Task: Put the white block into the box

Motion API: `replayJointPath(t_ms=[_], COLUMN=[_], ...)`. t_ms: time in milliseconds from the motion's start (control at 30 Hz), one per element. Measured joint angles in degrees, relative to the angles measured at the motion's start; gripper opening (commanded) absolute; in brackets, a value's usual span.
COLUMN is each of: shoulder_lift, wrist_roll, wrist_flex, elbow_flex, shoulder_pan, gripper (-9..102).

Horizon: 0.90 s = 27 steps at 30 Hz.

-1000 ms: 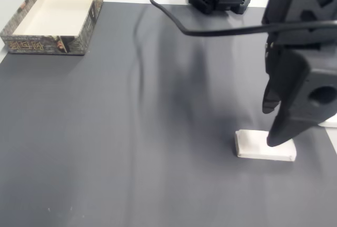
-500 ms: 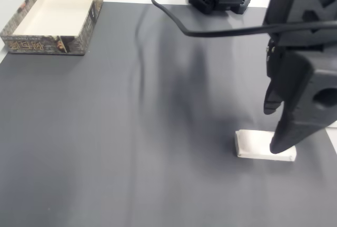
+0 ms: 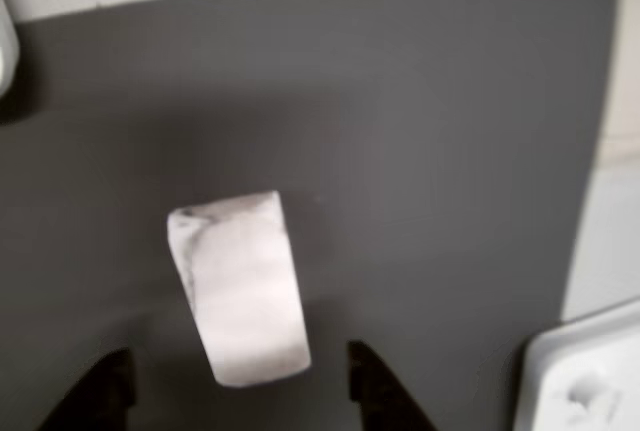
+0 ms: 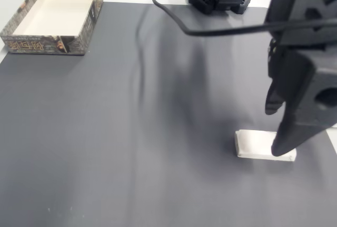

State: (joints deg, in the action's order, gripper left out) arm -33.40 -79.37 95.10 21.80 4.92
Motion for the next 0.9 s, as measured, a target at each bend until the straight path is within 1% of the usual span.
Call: replayJointPath(t_ms=[333, 900], shoulder_lift=[2.11, 2.29], wrist_roll=[0.00, 0.35], wrist_flex=[0.09, 2.02], elbow_flex=[-2.81, -2.90], shoulder_pan=[0.00, 0.00], gripper=[27, 36])
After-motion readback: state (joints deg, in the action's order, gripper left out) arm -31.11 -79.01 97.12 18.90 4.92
